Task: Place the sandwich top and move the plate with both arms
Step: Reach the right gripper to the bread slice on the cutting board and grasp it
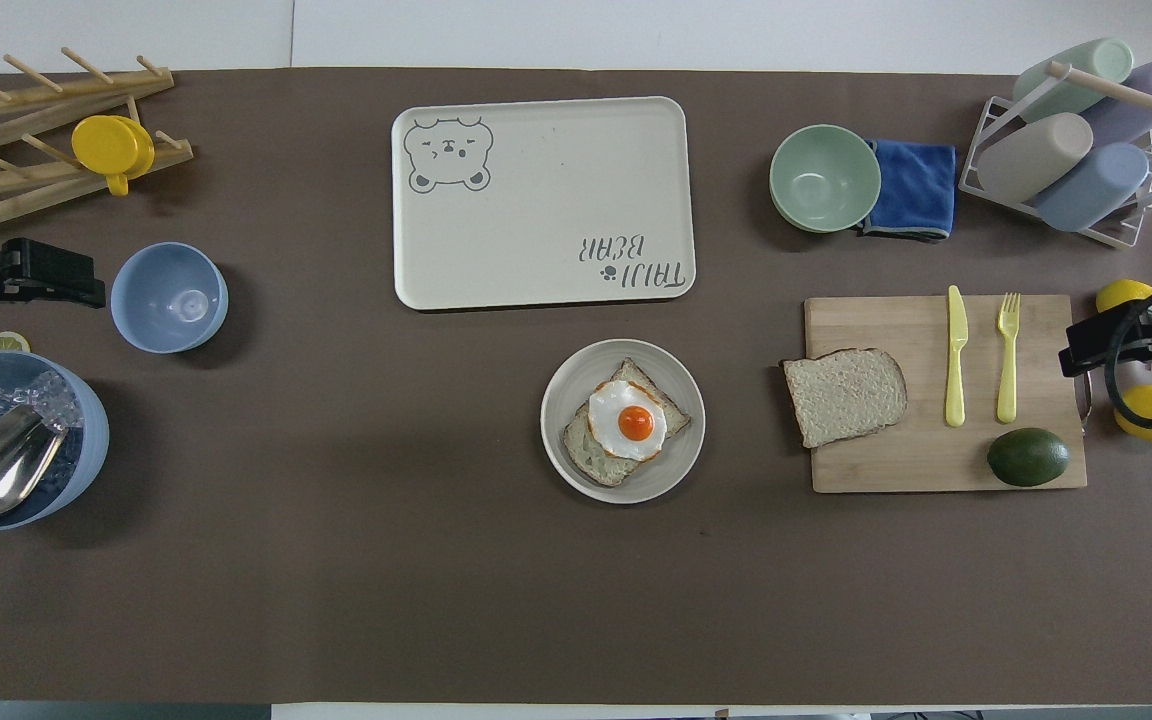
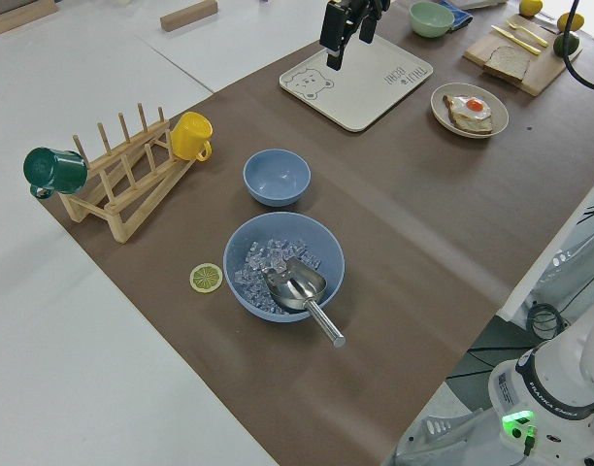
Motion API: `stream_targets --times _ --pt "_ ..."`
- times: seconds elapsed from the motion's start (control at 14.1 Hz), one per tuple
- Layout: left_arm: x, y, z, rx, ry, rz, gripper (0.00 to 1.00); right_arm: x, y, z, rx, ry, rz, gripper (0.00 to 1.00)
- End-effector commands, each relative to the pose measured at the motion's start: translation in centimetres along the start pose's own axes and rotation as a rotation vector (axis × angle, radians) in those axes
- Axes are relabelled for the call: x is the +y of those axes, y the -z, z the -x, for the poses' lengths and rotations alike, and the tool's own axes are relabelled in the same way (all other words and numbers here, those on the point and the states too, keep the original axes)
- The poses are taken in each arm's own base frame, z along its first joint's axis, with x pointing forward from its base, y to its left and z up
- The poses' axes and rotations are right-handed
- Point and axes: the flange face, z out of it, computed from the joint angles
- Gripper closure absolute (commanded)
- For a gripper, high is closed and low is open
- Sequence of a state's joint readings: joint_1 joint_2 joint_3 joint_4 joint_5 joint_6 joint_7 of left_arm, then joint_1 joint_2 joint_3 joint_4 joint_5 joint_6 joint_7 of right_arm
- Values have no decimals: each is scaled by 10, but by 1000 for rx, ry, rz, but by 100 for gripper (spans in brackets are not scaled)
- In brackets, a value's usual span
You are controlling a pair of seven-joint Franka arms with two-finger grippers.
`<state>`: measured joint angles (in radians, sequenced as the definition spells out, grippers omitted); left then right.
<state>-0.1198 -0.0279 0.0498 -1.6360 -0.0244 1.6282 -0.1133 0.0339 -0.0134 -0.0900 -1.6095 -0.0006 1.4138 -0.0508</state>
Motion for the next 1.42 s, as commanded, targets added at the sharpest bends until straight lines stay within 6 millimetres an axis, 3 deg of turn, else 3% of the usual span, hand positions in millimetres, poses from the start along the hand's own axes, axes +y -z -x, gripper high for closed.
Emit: stream_targets --times 0.0,0.43,0.64,0.71,1.0,1.14,1.28,1.35 --pt "-3 4 5 -1 -5 -6 0 -1 3 3 7 -15 20 0" --pt "-4 4 5 -1 -6 -7 0 -15 0 3 9 23 25 0" --pt "-3 4 5 -1 -5 -6 0 -59 -27 -13 61 94 72 0" --pt "-4 4 5 -1 -6 -7 0 -72 -39 -22 48 92 111 0" --pt "-3 4 6 -1 -7 -7 0 -152 -99 -49 2 100 278 0" --pt "-4 4 5 -1 -6 -7 0 -176 -127 -55 6 66 294 0" --pt "-4 4 5 -1 -6 -7 0 -182 -174 -47 8 38 293 0" --pt "-4 4 5 -1 -6 -7 0 -195 -197 -40 26 37 294 0"
